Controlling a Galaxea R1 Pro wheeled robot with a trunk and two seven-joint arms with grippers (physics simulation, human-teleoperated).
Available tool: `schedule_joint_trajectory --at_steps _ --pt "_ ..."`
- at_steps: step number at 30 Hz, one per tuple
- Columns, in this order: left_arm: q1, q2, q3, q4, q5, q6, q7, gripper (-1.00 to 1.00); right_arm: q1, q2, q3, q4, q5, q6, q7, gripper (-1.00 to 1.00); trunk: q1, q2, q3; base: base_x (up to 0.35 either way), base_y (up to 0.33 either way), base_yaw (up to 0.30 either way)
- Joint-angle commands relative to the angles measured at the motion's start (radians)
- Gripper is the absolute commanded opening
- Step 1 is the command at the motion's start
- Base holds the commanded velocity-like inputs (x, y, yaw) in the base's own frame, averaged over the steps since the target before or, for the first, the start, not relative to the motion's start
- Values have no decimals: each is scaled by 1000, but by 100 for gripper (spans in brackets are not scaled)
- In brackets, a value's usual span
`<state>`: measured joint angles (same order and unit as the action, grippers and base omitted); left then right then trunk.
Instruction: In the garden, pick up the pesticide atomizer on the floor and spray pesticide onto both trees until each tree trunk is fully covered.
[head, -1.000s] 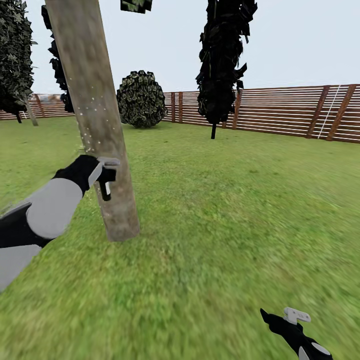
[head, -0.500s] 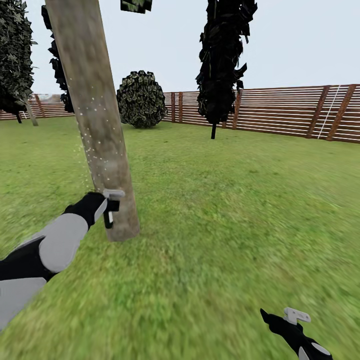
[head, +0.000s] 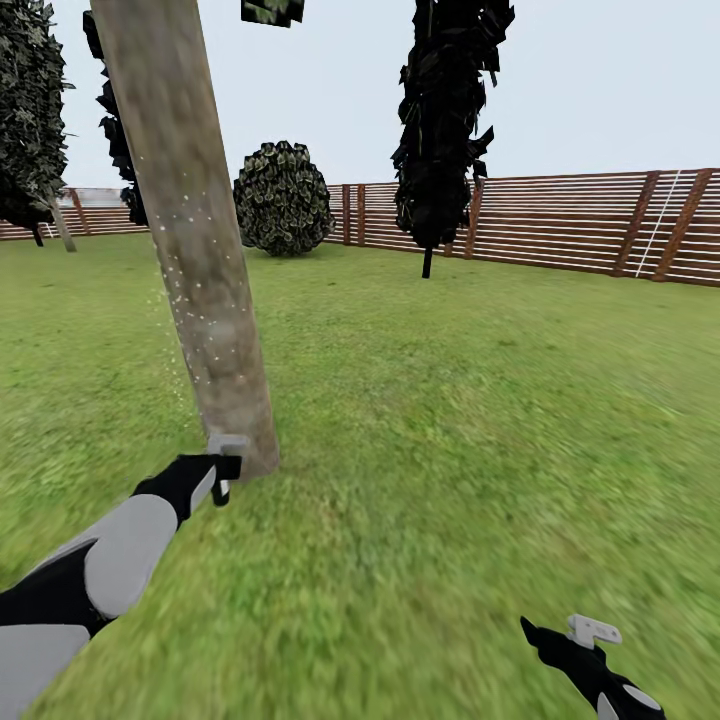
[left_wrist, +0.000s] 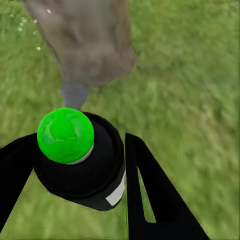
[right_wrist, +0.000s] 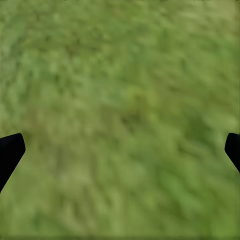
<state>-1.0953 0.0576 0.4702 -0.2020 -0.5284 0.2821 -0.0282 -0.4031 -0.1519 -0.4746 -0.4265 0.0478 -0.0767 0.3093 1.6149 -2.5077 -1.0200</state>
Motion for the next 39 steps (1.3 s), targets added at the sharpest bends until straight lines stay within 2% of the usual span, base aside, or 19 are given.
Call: schedule_joint_trajectory --at_steps 1,3,4,8,12,14,22,28,33,39 --pt "6 0 15 0 4 -22 1 -100 0 0 0 -1 0 0 0 100 0 0 0 0 0 0" --pt "16 0 62 0 14 -67 2 -100 0 0 0 -2 3 0 0 100 0 0 0 0 0 0" --pt "23 -2 97 0 18 -116 3 -100 0 0 1 -3 5 0 -1 100 0 0 0 0 0 0" --pt "31 -5 122 1 33 -219 6 -100 0 0 1 -3 6 0 -1 100 0 0 0 0 0 0" --pt "52 -17 140 26 124 -386 140 -100 0 0 1 -2 7 0 -1 100 0 0 0 0 0 0" --pt "54 -20 141 66 140 -432 163 -100 0 0 1 -3 7 0 -1 100 0 0 0 0 0 0" --pt "55 -21 142 92 148 -455 176 -100 0 0 1 -5 7 0 1 100 0 0 0 0 0 3" --pt "55 -27 138 95 145 -451 181 -100 0 1 1 -6 7 1 1 100 0 0 0 18 -17 165" --pt "55 -28 137 95 143 -448 184 -100 0 1 1 -6 7 2 2 100 0 0 0 201 -189 19" --pt "55 -36 137 95 143 -448 185 -100 0 1 1 -6 7 2 1 100 0 0 0 197 -237 200"
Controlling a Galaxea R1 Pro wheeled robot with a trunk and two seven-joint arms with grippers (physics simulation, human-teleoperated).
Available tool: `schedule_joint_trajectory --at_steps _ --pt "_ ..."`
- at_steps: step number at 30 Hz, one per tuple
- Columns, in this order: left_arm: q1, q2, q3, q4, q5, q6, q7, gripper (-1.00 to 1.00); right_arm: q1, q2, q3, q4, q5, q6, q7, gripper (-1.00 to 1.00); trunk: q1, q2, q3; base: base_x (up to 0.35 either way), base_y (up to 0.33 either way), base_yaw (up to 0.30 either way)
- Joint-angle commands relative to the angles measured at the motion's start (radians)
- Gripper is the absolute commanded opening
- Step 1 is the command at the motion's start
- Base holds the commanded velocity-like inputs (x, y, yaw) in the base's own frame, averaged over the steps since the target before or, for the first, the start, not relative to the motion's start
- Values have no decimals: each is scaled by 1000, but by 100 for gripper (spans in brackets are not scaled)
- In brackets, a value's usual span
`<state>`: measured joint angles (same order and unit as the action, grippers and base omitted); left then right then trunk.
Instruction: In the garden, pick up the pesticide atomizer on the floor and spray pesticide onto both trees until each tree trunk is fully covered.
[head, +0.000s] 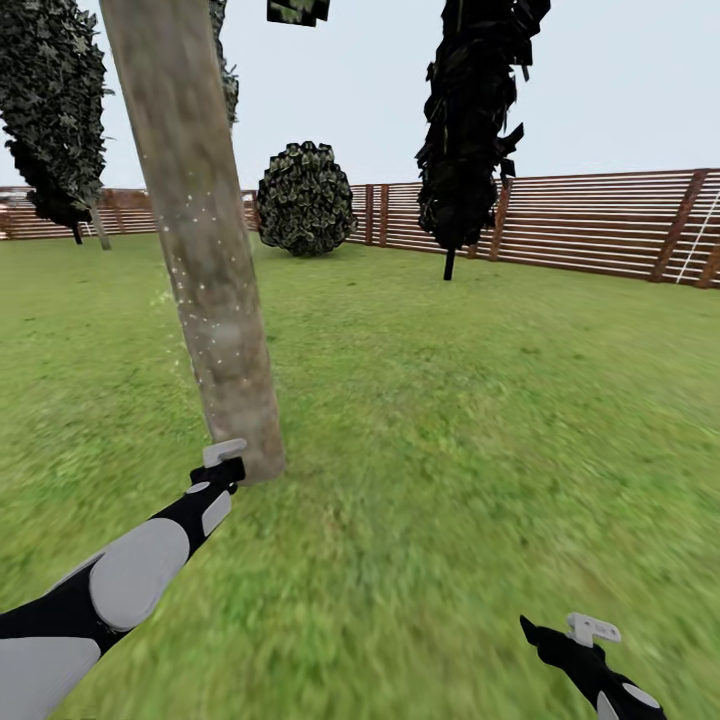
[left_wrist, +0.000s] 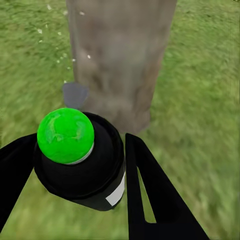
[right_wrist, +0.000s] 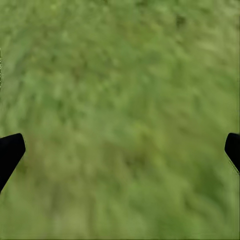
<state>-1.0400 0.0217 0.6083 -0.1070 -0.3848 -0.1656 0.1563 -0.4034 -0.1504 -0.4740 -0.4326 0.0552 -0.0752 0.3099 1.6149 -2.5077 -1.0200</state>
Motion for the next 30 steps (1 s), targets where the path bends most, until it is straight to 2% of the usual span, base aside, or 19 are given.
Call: schedule_joint_trajectory --at_steps 1,6,15,24,30 --pt "0 0 -1 1 0 0 0 -100 0 0 0 0 0 0 0 100 0 0 0 72 -153 251" --pt "0 0 -1 0 0 1 0 -100 0 -1 0 0 0 0 0 100 0 0 0 20 -72 236" --pt "0 0 -1 1 0 1 0 -100 0 -1 2 0 0 0 0 100 0 0 0 1 -85 57" --pt "0 -3 -1 41 -3 0 2 -100 0 0 2 0 0 0 0 100 0 0 0 0 -292 228" --pt "0 -3 -1 42 -3 0 2 -100 0 -1 2 0 0 0 0 100 0 0 0 0 -292 39"
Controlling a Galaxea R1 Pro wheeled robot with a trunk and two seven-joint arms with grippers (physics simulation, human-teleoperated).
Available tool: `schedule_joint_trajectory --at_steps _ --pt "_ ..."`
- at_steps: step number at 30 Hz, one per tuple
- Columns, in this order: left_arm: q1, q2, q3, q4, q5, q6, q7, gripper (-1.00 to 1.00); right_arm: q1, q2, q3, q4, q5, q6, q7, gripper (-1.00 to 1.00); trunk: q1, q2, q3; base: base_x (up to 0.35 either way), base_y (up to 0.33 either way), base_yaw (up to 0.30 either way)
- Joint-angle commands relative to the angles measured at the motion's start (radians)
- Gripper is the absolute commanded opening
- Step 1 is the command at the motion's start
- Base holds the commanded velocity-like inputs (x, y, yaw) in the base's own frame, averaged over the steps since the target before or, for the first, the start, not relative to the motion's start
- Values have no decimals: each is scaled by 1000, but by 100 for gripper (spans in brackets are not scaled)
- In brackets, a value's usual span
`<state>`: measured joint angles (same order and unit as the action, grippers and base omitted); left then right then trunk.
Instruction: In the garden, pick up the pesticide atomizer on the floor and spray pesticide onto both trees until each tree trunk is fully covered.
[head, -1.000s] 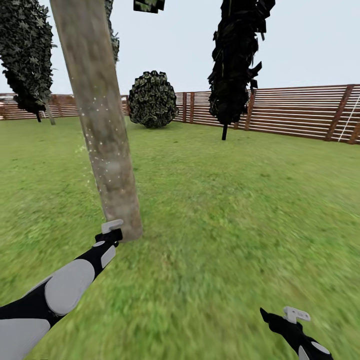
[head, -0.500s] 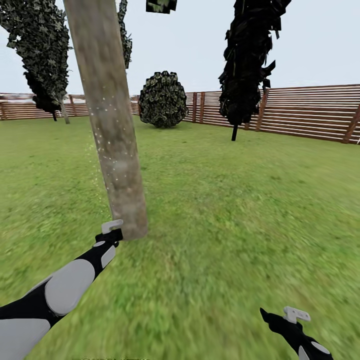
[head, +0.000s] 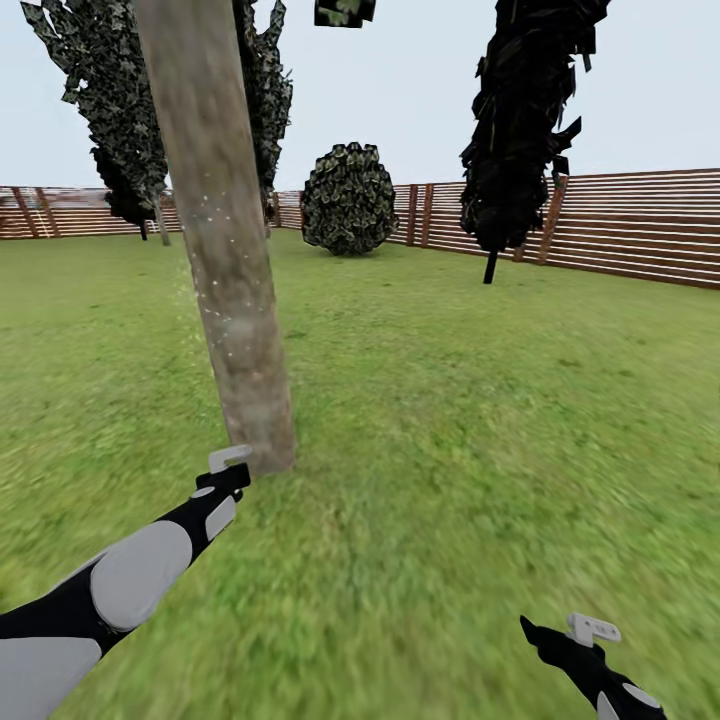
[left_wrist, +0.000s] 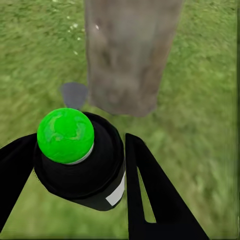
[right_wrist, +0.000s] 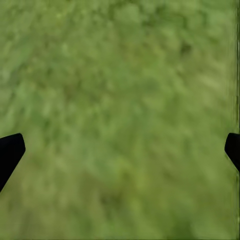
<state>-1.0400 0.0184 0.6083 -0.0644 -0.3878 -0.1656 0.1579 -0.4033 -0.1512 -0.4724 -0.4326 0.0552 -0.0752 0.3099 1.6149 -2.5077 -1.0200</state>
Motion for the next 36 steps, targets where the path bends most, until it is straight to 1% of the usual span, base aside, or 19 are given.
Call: schedule_joint_trajectory --at_steps 1,9,11,13,14,15,17,20,24,26,28,29,30,32,34,35,36 --pt "0 0 -1 0 0 0 0 -100 0 0 0 0 0 0 0 100 0 0 0 0 -181 5" --pt "-1 2 -3 2 0 0 -3 -100 0 0 0 8 0 -1 0 100 0 0 0 0 -32 1" --pt "-1 4 -4 -64 0 8 3 -100 0 0 0 11 0 -1 0 100 0 0 0 0 -1 0" --pt "-2 3 -5 -136 0 77 5 -100 0 0 0 12 0 -2 0 100 0 0 0 0 0 0" --pt "-3 4 -5 -166 0 126 5 -100 0 0 0 12 0 -2 0 100 0 0 0 0 0 0" --pt "-3 4 -6 -214 0 198 4 -100 0 -1 0 12 0 -2 0 100 0 0 0 0 0 0" --pt "-5 5 -7 -286 -1 264 3 -100 0 -1 -1 12 0 -2 0 100 0 0 0 0 0 0" --pt "-9 8 -10 -324 -3 293 3 -100 0 -1 -1 12 0 -2 0 100 0 0 0 0 0 0" --pt "-12 6 -15 -334 -14 301 2 -100 0 -1 -2 12 0 -2 0 100 0 0 0 0 0 0" --pt "-15 0 -16 -335 -17 312 -1 -100 0 -1 -2 11 0 -2 0 100 0 0 0 0 0 0" --pt "-27 -14 -20 -336 -18 352 -4 -100 0 -1 -2 9 0 -2 0 100 0 0 0 0 0 0" --pt "-39 -18 -29 -337 -18 376 -5 -100 0 -1 -2 7 0 -2 0 100 0 0 0 0 0 0" --pt "-49 -21 -49 -337 -19 392 -6 -100 0 -1 -2 6 0 -2 0 100 0 0 0 0 0 0" --pt "-55 -24 -81 -337 -19 402 -6 -100 0 -1 -2 4 0 -2 0 100 0 0 0 0 0 0" --pt "-59 -29 -129 -337 -18 405 -5 -100 0 -1 -2 3 0 -2 0 100 0 0 0 0 0 0" --pt "-59 -29 -141 -338 -18 406 -5 -100 0 -1 -2 2 0 -2 0 100 0 0 0 0 0 -47" --pt "-59 -29 -146 -338 -18 406 -5 -100 0 -1 -2 2 0 -2 0 100 0 0 0 0 0 -107"
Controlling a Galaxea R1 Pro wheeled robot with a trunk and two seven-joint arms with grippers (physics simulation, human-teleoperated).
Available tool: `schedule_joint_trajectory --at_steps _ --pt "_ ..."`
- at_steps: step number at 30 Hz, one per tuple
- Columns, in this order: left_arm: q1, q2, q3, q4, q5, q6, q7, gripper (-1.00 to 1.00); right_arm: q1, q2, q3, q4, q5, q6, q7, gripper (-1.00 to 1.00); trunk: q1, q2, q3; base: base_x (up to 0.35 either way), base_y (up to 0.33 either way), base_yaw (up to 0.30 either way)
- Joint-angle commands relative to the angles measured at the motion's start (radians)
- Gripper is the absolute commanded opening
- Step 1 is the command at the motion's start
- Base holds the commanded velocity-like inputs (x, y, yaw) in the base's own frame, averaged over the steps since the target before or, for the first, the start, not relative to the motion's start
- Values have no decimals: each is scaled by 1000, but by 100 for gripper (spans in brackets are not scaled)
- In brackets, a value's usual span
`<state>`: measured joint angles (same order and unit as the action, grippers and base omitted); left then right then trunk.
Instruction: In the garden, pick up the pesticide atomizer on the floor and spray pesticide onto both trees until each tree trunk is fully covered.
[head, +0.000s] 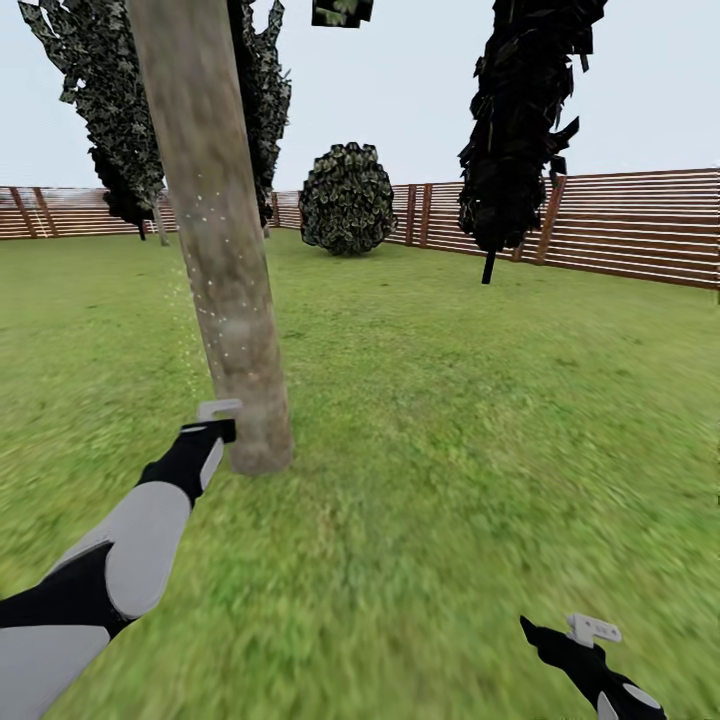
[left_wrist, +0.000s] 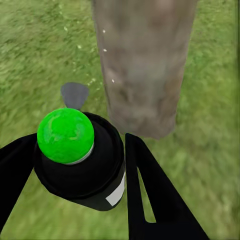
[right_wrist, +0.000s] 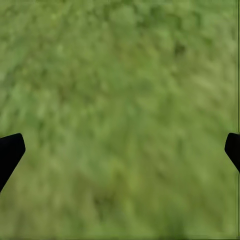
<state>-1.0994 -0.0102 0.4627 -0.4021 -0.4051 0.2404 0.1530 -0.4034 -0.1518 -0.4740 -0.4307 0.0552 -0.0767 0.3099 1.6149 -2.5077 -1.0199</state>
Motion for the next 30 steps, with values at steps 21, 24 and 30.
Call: schedule_joint_trajectory --at_steps 21,24,30 --pt "11 81 -6 27 2 -6 -147 -100 0 -1 1 -2 1 0 0 100 0 0 0 49 0 -52" --pt "12 101 -6 84 2 -7 -148 -100 0 -1 0 -2 0 1 0 100 0 0 -1 25 76 -37" --pt "12 104 -7 145 0 -7 -147 -100 0 -2 0 -2 -1 1 0 100 0 0 -2 56 79 -24"
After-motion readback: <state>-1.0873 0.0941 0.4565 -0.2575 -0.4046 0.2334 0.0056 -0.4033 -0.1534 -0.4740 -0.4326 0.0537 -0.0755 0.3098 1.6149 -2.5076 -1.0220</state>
